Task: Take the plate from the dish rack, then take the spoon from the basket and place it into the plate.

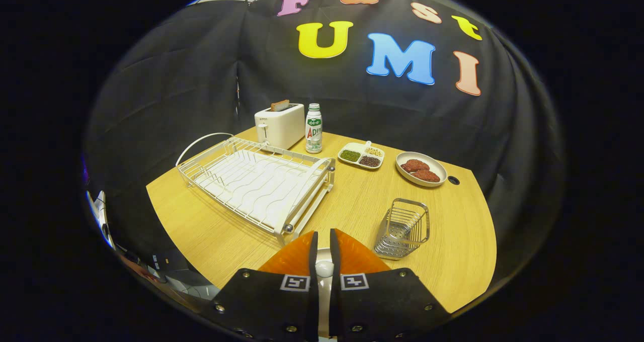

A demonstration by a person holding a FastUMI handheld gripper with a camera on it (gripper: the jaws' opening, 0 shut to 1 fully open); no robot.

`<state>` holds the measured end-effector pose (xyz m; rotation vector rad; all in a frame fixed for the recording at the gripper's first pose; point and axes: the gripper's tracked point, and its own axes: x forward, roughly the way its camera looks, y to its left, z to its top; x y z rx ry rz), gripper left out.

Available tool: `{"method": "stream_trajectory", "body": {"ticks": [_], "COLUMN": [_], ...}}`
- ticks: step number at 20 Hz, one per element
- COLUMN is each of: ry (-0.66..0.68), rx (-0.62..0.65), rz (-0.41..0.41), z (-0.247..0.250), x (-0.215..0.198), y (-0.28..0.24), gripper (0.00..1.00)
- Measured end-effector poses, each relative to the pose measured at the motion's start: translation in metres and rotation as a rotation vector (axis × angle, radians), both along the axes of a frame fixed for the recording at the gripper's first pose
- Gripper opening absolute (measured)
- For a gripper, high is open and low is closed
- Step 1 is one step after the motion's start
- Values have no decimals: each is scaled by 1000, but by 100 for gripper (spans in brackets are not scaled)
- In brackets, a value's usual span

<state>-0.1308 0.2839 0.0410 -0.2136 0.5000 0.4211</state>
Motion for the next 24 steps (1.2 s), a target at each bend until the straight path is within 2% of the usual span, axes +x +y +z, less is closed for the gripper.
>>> {"method": "stream_trajectory", "body": {"ticks": [4, 5, 6, 7, 9, 11, 19, 22, 24], "ry": [15, -5, -17, -19, -50, -98, -286, -392, -475], "rx": [8, -2, 0, 14, 15, 28, 120, 162, 199], "rz": [27, 14, 13, 21, 5, -28, -244, -297, -326], "z": [-3, -1, 6, 9, 17, 33, 117, 156, 177], "x": [2, 6, 6, 5, 9, 12, 23, 18, 19], "y": [8, 4, 3, 4, -6, -19, -108, -136, -153], "gripper": [10, 17, 17, 26, 26, 30, 30, 30, 100]}}
